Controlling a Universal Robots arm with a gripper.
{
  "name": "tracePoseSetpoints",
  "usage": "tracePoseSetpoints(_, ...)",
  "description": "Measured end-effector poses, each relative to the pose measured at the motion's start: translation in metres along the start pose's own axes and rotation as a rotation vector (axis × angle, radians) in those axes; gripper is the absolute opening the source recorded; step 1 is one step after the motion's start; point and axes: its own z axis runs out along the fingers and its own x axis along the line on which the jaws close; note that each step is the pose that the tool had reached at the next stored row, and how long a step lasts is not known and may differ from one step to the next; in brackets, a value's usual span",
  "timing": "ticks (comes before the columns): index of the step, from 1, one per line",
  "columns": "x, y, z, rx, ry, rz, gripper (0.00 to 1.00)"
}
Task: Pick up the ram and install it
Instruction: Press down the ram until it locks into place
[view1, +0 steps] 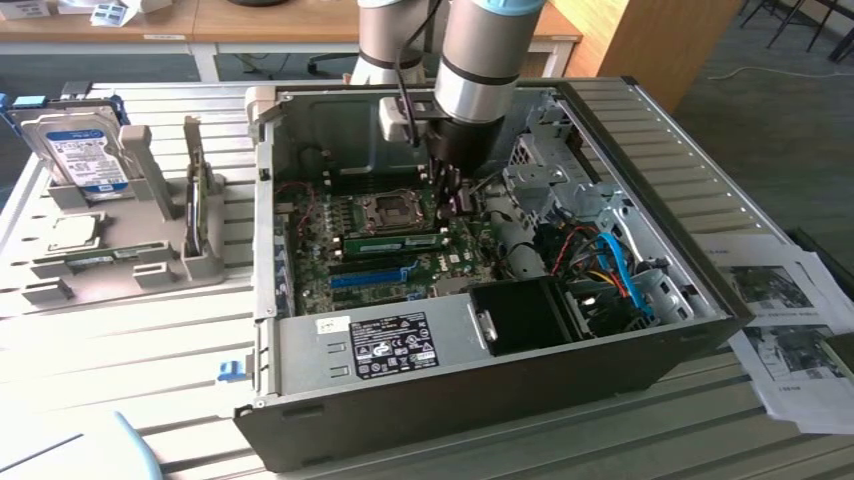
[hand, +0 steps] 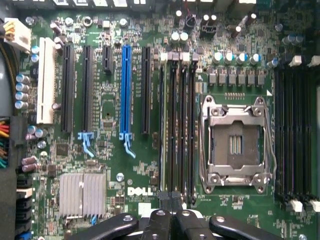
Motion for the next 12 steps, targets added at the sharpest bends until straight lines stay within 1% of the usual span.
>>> tracePoseSetpoints(7, 0.0, 0.0117, 0.0005, 0.0001, -0.0001, 0.0, 0.09)
tracePoseSetpoints(12, 0.0, 0.0216, 0.0009, 0.0, 0.0, 0.0, 0.09)
